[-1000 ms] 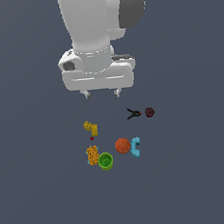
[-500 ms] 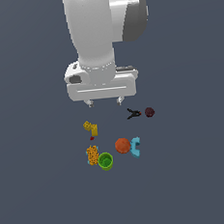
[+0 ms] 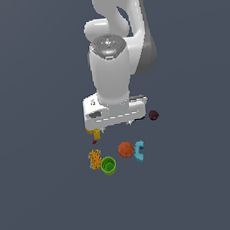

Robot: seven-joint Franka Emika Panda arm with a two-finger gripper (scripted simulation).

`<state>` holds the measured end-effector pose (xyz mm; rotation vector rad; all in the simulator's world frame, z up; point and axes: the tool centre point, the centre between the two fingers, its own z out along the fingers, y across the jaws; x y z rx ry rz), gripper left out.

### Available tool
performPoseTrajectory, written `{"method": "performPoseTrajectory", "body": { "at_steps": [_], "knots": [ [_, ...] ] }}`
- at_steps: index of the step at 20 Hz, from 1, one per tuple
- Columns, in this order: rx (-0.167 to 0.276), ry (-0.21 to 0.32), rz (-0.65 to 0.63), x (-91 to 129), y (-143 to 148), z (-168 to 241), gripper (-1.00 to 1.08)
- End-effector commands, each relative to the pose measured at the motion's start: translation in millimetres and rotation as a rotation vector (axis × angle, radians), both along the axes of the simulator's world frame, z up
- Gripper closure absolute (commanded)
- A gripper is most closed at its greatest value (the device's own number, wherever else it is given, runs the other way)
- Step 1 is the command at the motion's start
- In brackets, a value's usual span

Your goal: Pick up a designated object from a clutter of objects.

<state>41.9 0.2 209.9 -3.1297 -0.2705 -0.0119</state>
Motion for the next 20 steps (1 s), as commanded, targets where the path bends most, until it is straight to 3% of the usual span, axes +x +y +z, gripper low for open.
{"method": "performPoseTrajectory", "body": {
  "at_steps": [1,11,20],
  "knots": [
    [-0.004,0.002,0.066,7,8,-27,-0.92],
    [-0.004,0.007,0.237,17,30,-98,-0.92],
    [-0.002,0.009,0.268,17,35,-112,-0.92]
  ]
}}
